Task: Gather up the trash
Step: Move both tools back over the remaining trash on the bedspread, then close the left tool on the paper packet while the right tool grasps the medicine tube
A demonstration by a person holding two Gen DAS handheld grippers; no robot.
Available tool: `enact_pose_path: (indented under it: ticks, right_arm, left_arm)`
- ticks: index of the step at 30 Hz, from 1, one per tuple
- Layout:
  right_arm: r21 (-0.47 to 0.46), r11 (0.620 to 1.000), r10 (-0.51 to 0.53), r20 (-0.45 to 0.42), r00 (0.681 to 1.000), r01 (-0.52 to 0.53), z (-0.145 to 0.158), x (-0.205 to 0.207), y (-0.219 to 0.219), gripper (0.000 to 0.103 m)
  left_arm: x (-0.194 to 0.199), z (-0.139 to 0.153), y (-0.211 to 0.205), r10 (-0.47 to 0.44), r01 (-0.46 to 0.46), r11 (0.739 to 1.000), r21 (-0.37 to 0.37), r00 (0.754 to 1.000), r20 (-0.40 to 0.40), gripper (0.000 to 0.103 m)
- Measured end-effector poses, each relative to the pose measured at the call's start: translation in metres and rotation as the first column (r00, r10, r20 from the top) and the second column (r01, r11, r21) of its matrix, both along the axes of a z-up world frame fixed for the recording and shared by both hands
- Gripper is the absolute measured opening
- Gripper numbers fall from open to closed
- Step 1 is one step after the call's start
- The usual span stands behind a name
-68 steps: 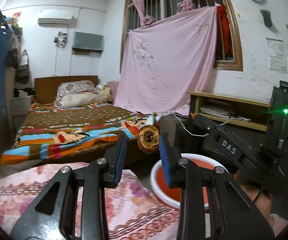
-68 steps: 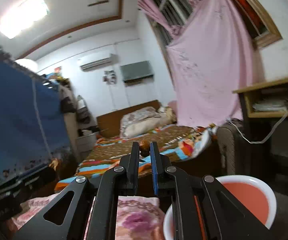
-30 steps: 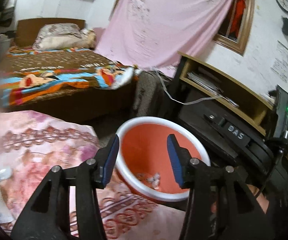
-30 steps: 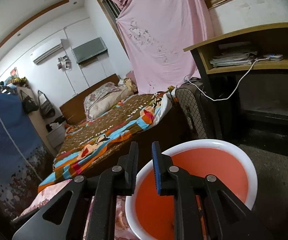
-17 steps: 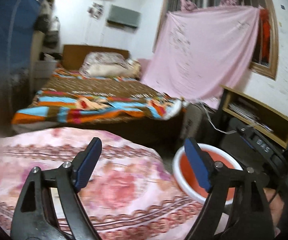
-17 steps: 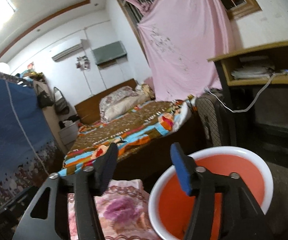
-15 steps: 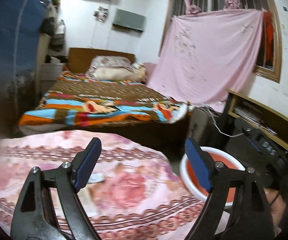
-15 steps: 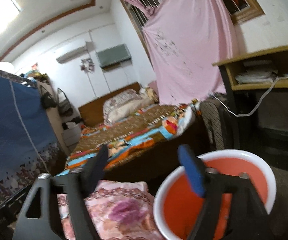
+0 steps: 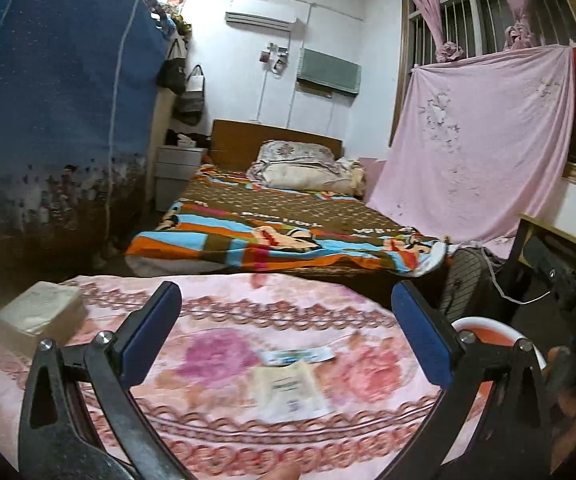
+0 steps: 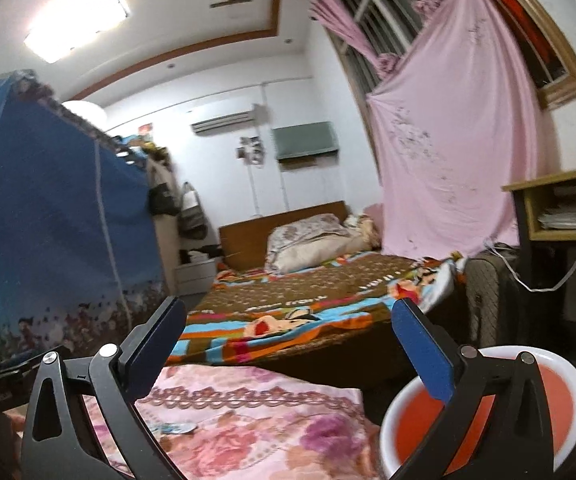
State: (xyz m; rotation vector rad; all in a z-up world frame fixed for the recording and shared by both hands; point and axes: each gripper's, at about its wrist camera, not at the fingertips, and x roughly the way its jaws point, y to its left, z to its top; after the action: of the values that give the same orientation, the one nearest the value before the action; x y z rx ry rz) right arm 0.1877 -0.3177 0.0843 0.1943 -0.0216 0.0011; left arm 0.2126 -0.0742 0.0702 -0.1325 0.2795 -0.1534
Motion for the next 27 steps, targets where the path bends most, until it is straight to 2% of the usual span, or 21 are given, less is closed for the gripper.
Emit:
enact_pose_path:
  ticks: [5, 9, 13, 16, 18, 21, 23, 26, 27]
  right_arm:
    - [-0.077, 0.995, 0.065, -0.013, 0.998, -0.066, -0.006, 0.006, 0.022, 0.103]
    - [-0.148, 0.982, 0.111, -0.056, 0.992, -0.118, -0.011, 0.012, 0.042, 0.103]
    - [-0.150, 0.974, 0.150, -0.132, 0.980, -0.169, -0.016, 0.023, 0.046, 0.103]
    - [-0.128, 0.973, 0.162, -0.200, 0.966, -0.190, -0.021, 0.033, 0.046, 0.103]
    - [-0.119, 0.973, 0.168, -0.233, 0.958, -0.200, -0.022, 0.037, 0.046, 0.103]
    - [-0.114, 0.970, 0.173, -0.291, 0.941, -0.214, -0.026, 0.046, 0.048, 0.102]
    - [-0.107, 0.968, 0.182, -0.331, 0.926, -0.228, -0.029, 0.052, 0.049, 0.099]
    - [-0.101, 0.967, 0.183, -0.371, 0.910, -0.235, -0.033, 0.058, 0.050, 0.088]
    - [-0.098, 0.966, 0.184, -0.384, 0.905, -0.237, -0.034, 0.061, 0.050, 0.086]
  left_arm:
    - [-0.004, -0.012, 0.017, 0.035, -0.035, 0.998, 0.051, 0.999, -0.014, 0.092]
    - [-0.006, -0.017, 0.027, 0.038, -0.036, 0.998, 0.055, 0.998, -0.041, 0.092]
    - [0.001, -0.024, 0.027, -0.002, 0.007, 0.999, 0.048, 0.994, -0.110, 0.092]
    - [0.011, -0.030, 0.018, -0.030, 0.044, 0.996, 0.074, 0.983, -0.182, 0.091]
    - [0.019, -0.037, 0.011, -0.053, 0.076, 0.993, 0.087, 0.969, -0.241, 0.090]
    - [0.035, -0.049, 0.002, -0.094, 0.133, 0.987, 0.091, 0.933, -0.349, 0.079]
    - [0.045, -0.058, -0.002, -0.110, 0.158, 0.984, 0.082, 0.904, -0.414, 0.066]
    - [0.061, -0.071, -0.006, -0.137, 0.182, 0.982, 0.040, 0.850, -0.509, 0.054]
    - [0.063, -0.074, -0.007, -0.143, 0.185, 0.982, 0.029, 0.841, -0.521, 0.053]
